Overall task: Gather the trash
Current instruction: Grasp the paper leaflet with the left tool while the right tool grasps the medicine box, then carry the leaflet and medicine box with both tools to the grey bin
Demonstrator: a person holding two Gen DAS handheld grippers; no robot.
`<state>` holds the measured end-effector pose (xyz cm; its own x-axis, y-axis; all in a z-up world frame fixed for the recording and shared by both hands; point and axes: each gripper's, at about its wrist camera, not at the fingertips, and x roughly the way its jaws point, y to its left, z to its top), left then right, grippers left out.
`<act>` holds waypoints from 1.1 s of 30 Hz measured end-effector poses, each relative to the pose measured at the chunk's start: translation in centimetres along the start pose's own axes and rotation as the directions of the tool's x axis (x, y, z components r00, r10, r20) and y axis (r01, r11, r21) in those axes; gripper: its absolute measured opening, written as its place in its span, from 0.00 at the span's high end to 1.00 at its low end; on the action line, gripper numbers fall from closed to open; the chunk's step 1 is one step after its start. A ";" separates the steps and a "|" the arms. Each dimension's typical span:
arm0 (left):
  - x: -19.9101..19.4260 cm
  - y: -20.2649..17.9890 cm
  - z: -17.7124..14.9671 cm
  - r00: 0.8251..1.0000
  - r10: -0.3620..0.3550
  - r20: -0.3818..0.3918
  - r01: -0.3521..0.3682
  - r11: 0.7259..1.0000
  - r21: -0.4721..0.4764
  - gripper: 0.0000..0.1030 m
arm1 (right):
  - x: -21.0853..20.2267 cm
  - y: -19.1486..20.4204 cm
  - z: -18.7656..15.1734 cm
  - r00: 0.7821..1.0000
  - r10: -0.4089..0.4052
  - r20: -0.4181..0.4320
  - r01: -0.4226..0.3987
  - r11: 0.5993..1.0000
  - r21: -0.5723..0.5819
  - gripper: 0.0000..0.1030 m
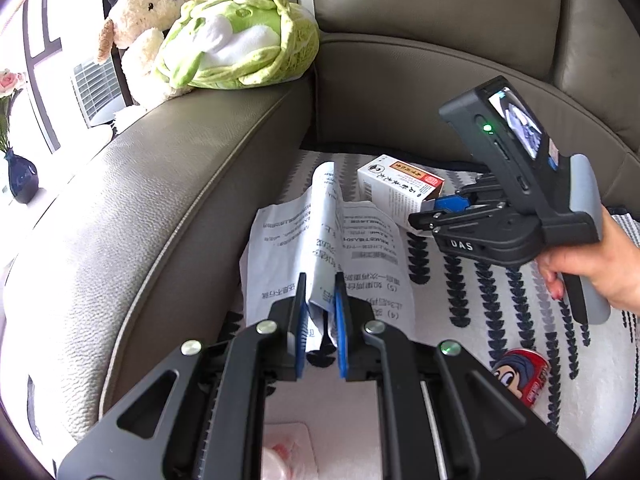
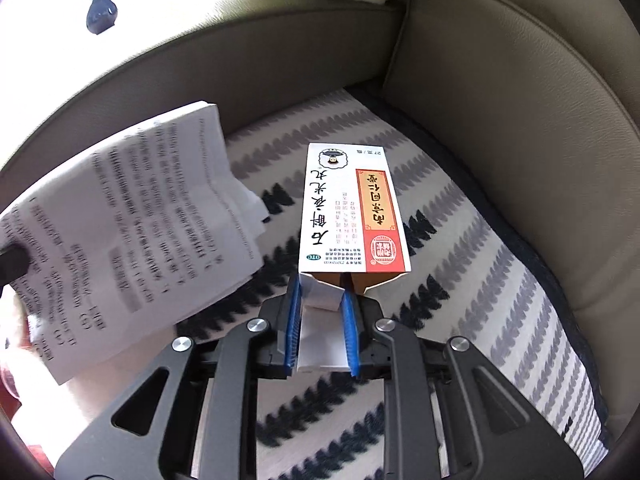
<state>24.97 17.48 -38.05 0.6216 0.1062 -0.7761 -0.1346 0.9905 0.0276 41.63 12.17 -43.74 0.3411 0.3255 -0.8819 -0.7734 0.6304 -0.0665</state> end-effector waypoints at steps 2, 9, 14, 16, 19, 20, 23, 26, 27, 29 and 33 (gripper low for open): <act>-0.7 0.2 0.1 1.000 -0.009 0.006 0.009 1.000 -0.004 0.88 | -1.3 0.3 -0.1 1.000 -0.004 0.003 0.004 1.000 0.000 0.83; -3.6 1.6 0.9 0.998 -0.050 0.034 0.051 0.998 -0.036 0.88 | -7.3 1.8 -0.8 0.999 -0.017 0.030 0.017 1.000 0.022 0.83; -7.2 3.6 2.0 0.991 -0.081 0.105 0.090 0.992 -0.083 0.88 | -12.2 4.0 -1.1 0.998 -0.019 0.053 0.016 0.998 0.054 0.83; -8.8 4.8 2.4 0.986 -0.091 0.137 0.105 0.989 -0.102 0.88 | -14.2 5.5 -1.0 0.998 -0.020 0.064 0.016 0.998 0.057 0.83; -11.7 7.5 3.0 0.977 -0.093 0.191 0.122 0.982 -0.141 0.88 | -17.1 8.3 -0.3 0.996 -0.011 0.084 0.007 0.999 0.048 0.83; -12.6 8.5 3.2 0.974 -0.092 0.205 0.125 0.980 -0.154 0.88 | -18.0 9.6 0.1 0.996 -0.005 0.091 0.002 0.999 0.038 0.83; -15.1 12.3 3.5 0.967 -0.065 0.246 0.116 0.973 -0.200 0.88 | -20.1 13.4 1.6 0.993 0.031 0.112 -0.031 0.999 0.005 0.83; -17.2 16.6 3.2 0.962 -0.025 0.272 0.098 0.962 -0.256 0.88 | -21.1 17.3 3.6 0.988 0.079 0.134 -0.075 0.997 -0.036 0.83; -17.9 18.1 3.0 0.961 -0.010 0.277 0.088 0.959 -0.271 0.88 | -21.5 18.9 4.4 0.985 0.100 0.142 -0.093 0.994 -0.050 0.83; -19.1 21.3 2.4 0.958 0.036 0.283 0.053 0.952 -0.300 0.88 | -21.8 22.1 6.2 0.977 0.142 0.157 -0.130 0.988 -0.085 0.83; -20.7 27.8 0.4 0.957 0.124 0.264 -0.024 0.936 -0.352 0.88 | -21.5 28.9 9.9 0.956 0.239 0.167 -0.213 0.964 -0.160 0.83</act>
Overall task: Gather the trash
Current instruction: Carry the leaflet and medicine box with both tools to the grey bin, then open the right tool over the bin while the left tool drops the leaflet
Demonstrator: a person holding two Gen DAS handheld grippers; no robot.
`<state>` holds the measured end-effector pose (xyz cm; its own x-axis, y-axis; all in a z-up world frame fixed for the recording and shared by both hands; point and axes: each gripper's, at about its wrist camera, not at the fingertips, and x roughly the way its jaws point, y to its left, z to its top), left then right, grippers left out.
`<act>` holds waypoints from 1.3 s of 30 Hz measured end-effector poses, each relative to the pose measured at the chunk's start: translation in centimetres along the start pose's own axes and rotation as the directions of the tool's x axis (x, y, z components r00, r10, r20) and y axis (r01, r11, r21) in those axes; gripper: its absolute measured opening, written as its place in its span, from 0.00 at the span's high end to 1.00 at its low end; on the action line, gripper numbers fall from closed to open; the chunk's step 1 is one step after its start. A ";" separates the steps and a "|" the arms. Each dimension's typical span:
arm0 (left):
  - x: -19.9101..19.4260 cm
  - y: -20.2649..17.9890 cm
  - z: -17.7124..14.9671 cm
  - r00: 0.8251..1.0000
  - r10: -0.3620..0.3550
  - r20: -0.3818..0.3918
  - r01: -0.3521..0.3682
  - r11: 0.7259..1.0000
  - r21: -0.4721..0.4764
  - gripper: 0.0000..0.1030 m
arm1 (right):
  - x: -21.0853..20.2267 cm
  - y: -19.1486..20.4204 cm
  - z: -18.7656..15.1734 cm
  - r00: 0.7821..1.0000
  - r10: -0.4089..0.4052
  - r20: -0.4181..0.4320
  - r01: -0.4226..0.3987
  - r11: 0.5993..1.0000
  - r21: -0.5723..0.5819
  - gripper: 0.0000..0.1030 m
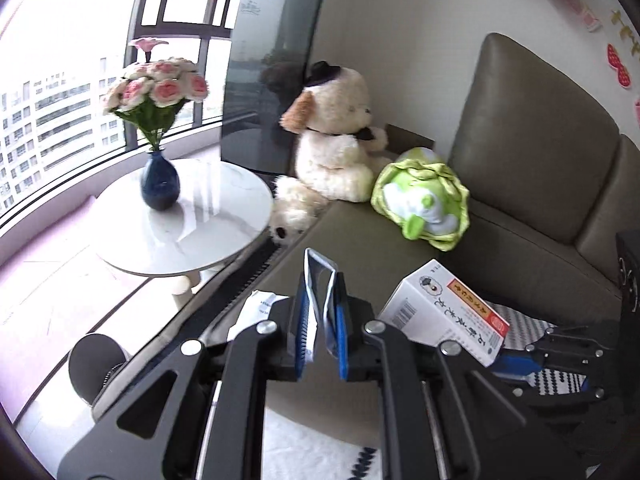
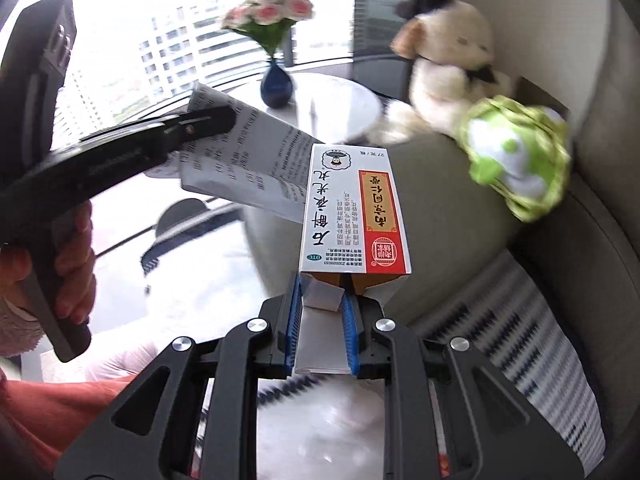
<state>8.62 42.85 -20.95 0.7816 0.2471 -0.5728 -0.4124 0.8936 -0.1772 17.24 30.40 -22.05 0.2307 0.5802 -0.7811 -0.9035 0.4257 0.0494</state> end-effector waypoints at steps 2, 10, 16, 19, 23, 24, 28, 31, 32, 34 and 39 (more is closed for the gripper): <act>-0.5 3.8 0.1 0.999 0.053 -0.006 -0.053 0.998 -0.014 0.88 | 1.8 2.9 2.0 0.999 0.045 0.003 -0.045 0.998 -0.032 0.83; -2.8 18.9 -1.3 0.962 0.264 -0.069 -0.270 0.959 -0.082 0.88 | 9.1 14.3 8.1 0.976 0.216 -0.039 -0.219 0.966 -0.135 0.83; -4.4 28.6 -3.9 0.912 0.388 -0.132 -0.404 0.907 -0.118 0.88 | 15.6 22.6 11.3 0.949 0.301 -0.097 -0.315 0.926 -0.208 0.83; -4.6 32.3 -5.2 0.880 0.444 -0.167 -0.465 0.879 -0.111 0.88 | 19.8 26.4 12.3 0.938 0.317 -0.138 -0.342 0.910 -0.233 0.83; -3.9 36.3 -7.0 0.858 0.470 -0.208 -0.497 0.861 -0.105 0.88 | 25.6 30.3 13.1 0.926 0.327 -0.186 -0.367 0.896 -0.249 0.83; -3.6 37.2 -7.4 0.855 0.471 -0.219 -0.501 0.859 -0.108 0.88 | 27.0 31.1 13.4 0.926 0.323 -0.197 -0.366 0.895 -0.254 0.83; -2.2 40.4 -8.3 0.841 0.483 -0.242 -0.519 0.847 -0.114 0.88 | 31.8 33.8 14.3 0.920 0.312 -0.237 -0.372 0.885 -0.281 0.82; -1.2 41.7 -8.6 0.840 0.480 -0.252 -0.518 0.849 -0.108 0.88 | 34.4 35.2 14.8 0.915 0.299 -0.272 -0.375 0.880 -0.292 0.76; -0.8 42.1 -8.7 0.841 0.476 -0.256 -0.514 0.851 -0.106 0.88 | 34.8 35.4 14.9 0.915 0.296 -0.273 -0.373 0.880 -0.295 0.69; 0.2 42.4 -8.6 0.845 0.466 -0.261 -0.504 0.858 -0.100 0.88 | 35.8 35.8 15.5 0.916 0.295 -0.272 -0.371 0.882 -0.292 0.67; 1.5 42.6 -8.5 0.858 0.446 -0.255 -0.478 0.875 -0.076 0.88 | 35.8 35.1 16.1 0.917 0.305 -0.257 -0.371 0.889 -0.269 0.67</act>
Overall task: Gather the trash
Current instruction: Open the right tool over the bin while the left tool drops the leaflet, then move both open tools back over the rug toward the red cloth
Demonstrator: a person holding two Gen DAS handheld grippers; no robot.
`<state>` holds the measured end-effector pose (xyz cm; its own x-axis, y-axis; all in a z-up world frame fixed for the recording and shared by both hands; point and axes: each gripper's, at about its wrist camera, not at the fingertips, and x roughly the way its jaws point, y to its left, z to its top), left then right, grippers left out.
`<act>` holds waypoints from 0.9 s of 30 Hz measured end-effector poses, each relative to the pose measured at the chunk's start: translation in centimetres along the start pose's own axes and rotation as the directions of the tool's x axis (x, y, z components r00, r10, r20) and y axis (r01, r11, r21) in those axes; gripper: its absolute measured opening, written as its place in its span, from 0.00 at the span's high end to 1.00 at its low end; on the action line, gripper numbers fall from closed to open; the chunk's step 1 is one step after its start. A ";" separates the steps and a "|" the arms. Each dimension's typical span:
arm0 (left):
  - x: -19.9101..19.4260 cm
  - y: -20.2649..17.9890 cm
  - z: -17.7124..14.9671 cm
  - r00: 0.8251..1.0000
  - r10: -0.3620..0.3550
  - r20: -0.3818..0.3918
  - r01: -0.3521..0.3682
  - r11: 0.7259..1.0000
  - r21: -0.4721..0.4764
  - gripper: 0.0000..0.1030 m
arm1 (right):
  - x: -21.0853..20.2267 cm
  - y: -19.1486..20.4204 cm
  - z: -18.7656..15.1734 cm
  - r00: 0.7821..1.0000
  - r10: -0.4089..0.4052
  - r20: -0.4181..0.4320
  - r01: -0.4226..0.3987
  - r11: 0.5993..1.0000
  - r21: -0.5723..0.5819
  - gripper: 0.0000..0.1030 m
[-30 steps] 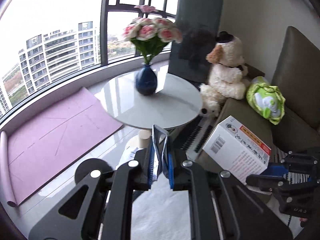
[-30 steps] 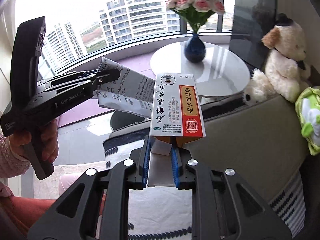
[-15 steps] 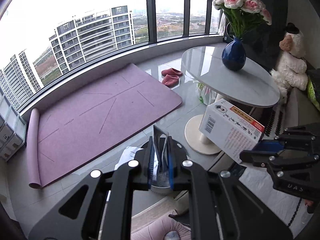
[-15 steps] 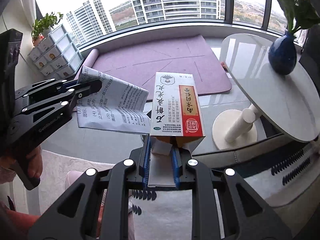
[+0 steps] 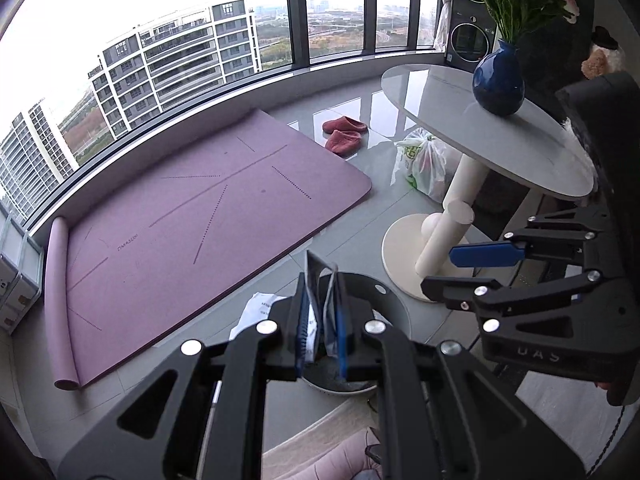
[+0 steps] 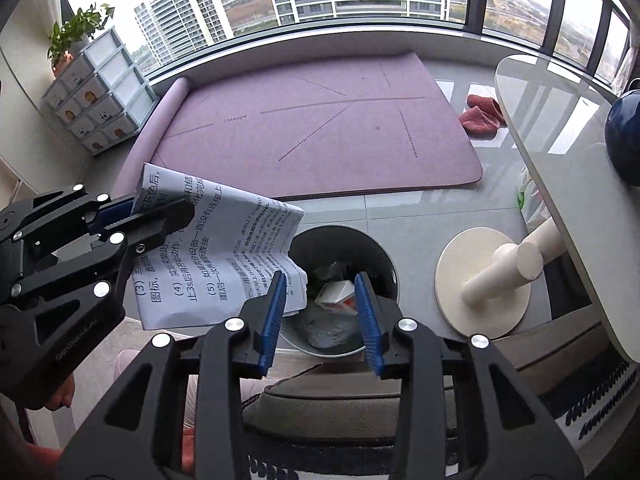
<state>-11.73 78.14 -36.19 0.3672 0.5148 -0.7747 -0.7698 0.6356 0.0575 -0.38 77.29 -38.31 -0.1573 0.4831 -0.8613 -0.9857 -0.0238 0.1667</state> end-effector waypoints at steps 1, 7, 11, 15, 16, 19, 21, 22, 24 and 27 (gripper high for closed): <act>0.2 -0.2 0.2 1.000 -0.007 0.003 0.007 1.000 0.005 0.88 | -0.1 -0.3 -0.1 1.000 0.001 0.002 -0.001 1.000 0.008 0.67; 2.0 -1.6 0.1 0.999 -0.027 0.037 0.024 0.997 0.080 0.64 | -0.9 -1.2 -1.6 1.000 -0.009 0.005 0.009 0.999 0.051 0.67; 2.2 -2.8 -0.3 0.998 -0.046 0.036 0.042 0.995 0.088 0.37 | -2.5 -1.7 -3.4 1.000 -0.026 0.007 0.025 0.996 0.088 0.64; 1.8 -4.7 -0.9 0.998 -0.070 0.000 0.070 0.991 0.112 0.37 | -4.7 -2.2 -5.7 0.999 -0.042 0.021 0.039 0.990 0.139 0.63; 1.4 -5.1 -1.0 0.997 -0.078 -0.009 0.078 0.990 0.116 0.37 | -5.4 -2.3 -6.4 0.999 -0.049 0.024 0.045 0.987 0.153 0.63; -0.6 -6.9 -1.7 0.996 -0.093 -0.018 0.094 0.984 0.149 0.36 | -7.9 -2.7 -8.9 0.996 -0.086 0.035 0.078 0.977 0.200 0.55; -2.5 -8.7 -2.3 0.994 -0.103 -0.020 0.105 0.979 0.174 0.35 | -9.8 -3.0 -10.8 0.992 -0.122 0.045 0.108 0.967 0.232 0.44; -3.3 -9.6 -2.7 0.994 -0.106 -0.019 0.108 0.977 0.183 0.34 | -10.8 -3.1 -11.9 0.988 -0.145 0.050 0.128 0.960 0.248 0.42; -5.5 -11.9 -3.6 0.992 -0.122 -0.015 0.122 0.970 0.212 0.30 | -12.9 -3.3 -14.3 0.981 -0.188 0.051 0.166 0.944 0.287 0.36; -8.5 -16.1 -5.1 0.987 -0.158 -0.025 0.159 0.945 0.285 0.30 | -16.0 -3.7 -18.7 0.969 -0.243 0.035 0.216 0.911 0.351 0.35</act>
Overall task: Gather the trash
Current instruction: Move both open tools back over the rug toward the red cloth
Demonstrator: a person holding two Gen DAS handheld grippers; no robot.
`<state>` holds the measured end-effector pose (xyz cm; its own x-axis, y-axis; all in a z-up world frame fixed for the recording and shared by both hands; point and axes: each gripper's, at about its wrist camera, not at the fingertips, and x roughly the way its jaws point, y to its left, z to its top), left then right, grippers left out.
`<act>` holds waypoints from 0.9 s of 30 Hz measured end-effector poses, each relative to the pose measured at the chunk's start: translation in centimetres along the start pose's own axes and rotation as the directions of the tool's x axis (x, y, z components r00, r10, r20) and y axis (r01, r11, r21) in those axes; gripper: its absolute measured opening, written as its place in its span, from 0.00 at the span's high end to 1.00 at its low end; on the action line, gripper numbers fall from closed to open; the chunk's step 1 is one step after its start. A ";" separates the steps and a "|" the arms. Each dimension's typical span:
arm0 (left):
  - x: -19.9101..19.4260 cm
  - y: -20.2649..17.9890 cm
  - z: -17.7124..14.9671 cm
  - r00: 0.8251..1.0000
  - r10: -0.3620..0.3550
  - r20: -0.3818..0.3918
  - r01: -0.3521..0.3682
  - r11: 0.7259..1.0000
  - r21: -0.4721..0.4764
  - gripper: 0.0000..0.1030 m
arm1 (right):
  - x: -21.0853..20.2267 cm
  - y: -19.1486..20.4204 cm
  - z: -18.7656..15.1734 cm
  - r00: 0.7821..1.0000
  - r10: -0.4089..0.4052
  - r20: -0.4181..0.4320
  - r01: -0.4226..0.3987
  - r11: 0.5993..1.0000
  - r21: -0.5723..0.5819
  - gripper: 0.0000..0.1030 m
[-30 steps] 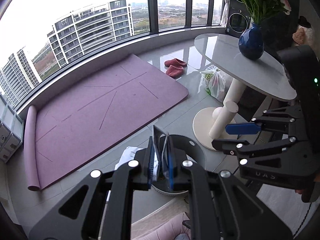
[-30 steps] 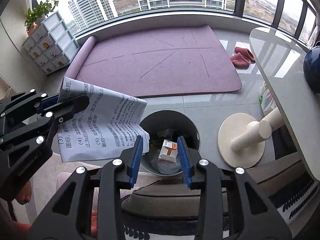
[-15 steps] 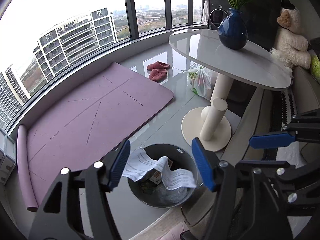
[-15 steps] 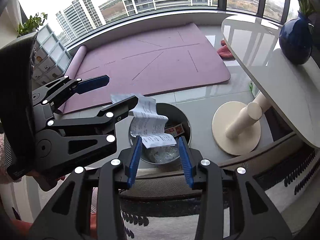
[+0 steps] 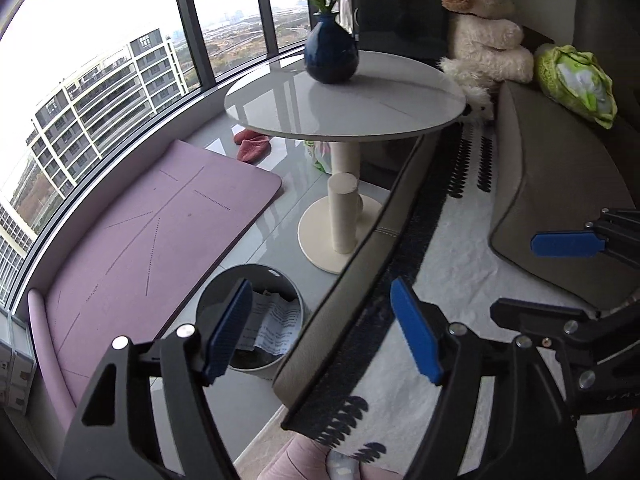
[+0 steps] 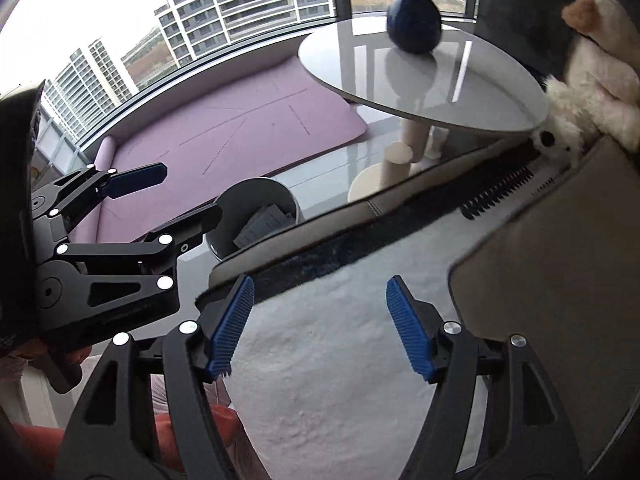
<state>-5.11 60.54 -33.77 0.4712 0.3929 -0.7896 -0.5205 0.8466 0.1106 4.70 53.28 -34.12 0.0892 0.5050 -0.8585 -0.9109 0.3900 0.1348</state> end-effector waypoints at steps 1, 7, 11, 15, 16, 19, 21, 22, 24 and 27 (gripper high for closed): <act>-0.5 -1.7 -0.1 1.000 -0.012 -0.003 0.012 1.000 0.028 0.30 | -1.0 -0.9 -1.2 1.000 -0.019 -0.001 0.019 1.000 0.025 0.35; -3.9 -13.0 -1.1 0.989 -0.148 -0.027 0.150 0.977 0.150 0.30 | -7.8 -8.0 -10.1 0.988 -0.155 -0.025 0.156 0.965 0.213 0.35; -5.9 -20.9 -2.0 0.972 -0.234 -0.033 0.234 0.941 0.242 0.30 | -12.6 -12.6 -16.1 0.967 -0.249 -0.046 0.249 0.903 0.351 0.35; -7.3 -27.6 -2.8 0.952 -0.301 -0.047 0.301 0.903 0.307 0.30 | -16.5 -16.1 -22.0 0.950 -0.304 -0.074 0.303 0.835 0.459 0.35; -7.5 -28.9 -3.0 0.948 -0.314 -0.052 0.313 0.894 0.320 0.30 | -17.1 -17.0 -23.2 0.947 -0.311 -0.082 0.312 0.824 0.474 0.35; -8.1 -33.0 -4.6 0.934 -0.347 -0.082 0.352 0.865 0.356 0.30 | -18.2 -18.4 -26.5 0.939 -0.326 -0.110 0.336 0.802 0.494 0.35; -8.4 -34.9 -5.9 0.927 -0.361 -0.106 0.373 0.849 0.374 0.30 | -18.6 -19.1 -28.5 0.934 -0.334 -0.125 0.350 0.794 0.497 0.35; -8.6 -35.9 -6.6 0.924 -0.364 -0.118 0.380 0.841 0.384 0.30 | -18.5 -19.4 -29.2 0.932 -0.338 -0.128 0.355 0.789 0.501 0.35; -8.1 -37.2 -7.5 0.920 -0.365 -0.141 0.390 0.835 0.389 0.30 | -18.6 -20.0 -30.7 0.928 -0.345 -0.138 0.365 0.778 0.511 0.35; -7.4 -38.6 -8.8 0.916 -0.360 -0.178 0.402 0.822 0.404 0.30 | -19.0 -21.2 -32.6 0.926 -0.353 -0.136 0.368 0.756 0.541 0.35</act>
<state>5.25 21.76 -37.46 0.4927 -0.0091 -0.8702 0.0488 0.9987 0.0172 9.14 10.27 -36.79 0.3491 0.2251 -0.9096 -0.4382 0.8973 0.0539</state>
